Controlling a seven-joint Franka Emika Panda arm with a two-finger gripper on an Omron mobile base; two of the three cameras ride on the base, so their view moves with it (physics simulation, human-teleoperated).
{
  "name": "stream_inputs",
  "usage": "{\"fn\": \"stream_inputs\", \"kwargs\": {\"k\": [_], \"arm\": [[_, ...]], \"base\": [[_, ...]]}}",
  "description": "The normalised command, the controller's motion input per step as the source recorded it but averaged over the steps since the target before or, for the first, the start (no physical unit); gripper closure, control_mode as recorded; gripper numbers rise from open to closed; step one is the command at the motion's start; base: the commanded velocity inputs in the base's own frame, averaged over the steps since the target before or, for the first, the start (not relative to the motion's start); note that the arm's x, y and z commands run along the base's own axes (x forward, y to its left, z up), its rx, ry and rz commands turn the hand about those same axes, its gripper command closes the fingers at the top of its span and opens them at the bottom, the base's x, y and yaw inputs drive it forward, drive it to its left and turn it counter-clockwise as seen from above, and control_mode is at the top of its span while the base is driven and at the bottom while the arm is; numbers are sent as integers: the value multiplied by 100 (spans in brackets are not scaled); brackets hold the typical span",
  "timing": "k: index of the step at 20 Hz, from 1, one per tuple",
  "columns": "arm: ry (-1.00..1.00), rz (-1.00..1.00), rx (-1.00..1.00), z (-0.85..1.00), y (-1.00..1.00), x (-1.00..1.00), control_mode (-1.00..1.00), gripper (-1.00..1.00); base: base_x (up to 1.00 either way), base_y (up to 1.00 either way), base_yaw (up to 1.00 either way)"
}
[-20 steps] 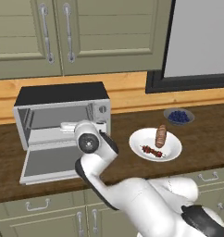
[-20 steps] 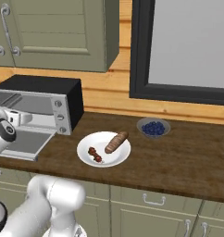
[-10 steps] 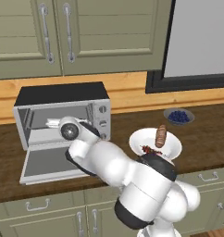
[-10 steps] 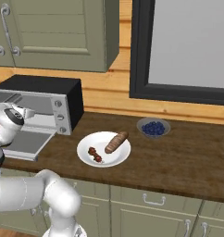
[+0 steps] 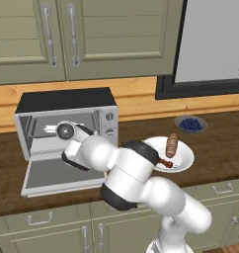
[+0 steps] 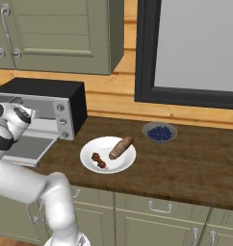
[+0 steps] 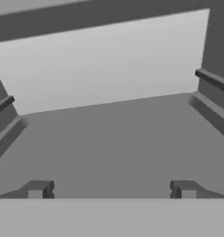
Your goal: Pick up the kebab skewer and baguette bread, and place them inside the toaster oven. Close the toaster oven door and start by setting the timer.
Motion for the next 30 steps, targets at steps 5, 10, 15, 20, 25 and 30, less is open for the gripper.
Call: {"fn": "stream_inputs", "kwargs": {"k": [5, 10, 15, 20, 25, 30], "arm": [[1, 0, -7, -58, 37, 25, -100, -100], [0, 0, -3, -14, 18, 51, -100, -100], [0, 0, -4, -55, 17, 16, -100, -100], [5, 0, -3, -69, 18, -3, -100, -100], [31, 0, 0, -36, 14, -46, -100, -100], [34, 0, 0, -61, 21, -72, -100, -100]], "base": [[0, 0, 0], [0, 0, 0], [0, 0, 0], [0, 0, 0], [0, 0, 0], [0, 0, 0]]}}
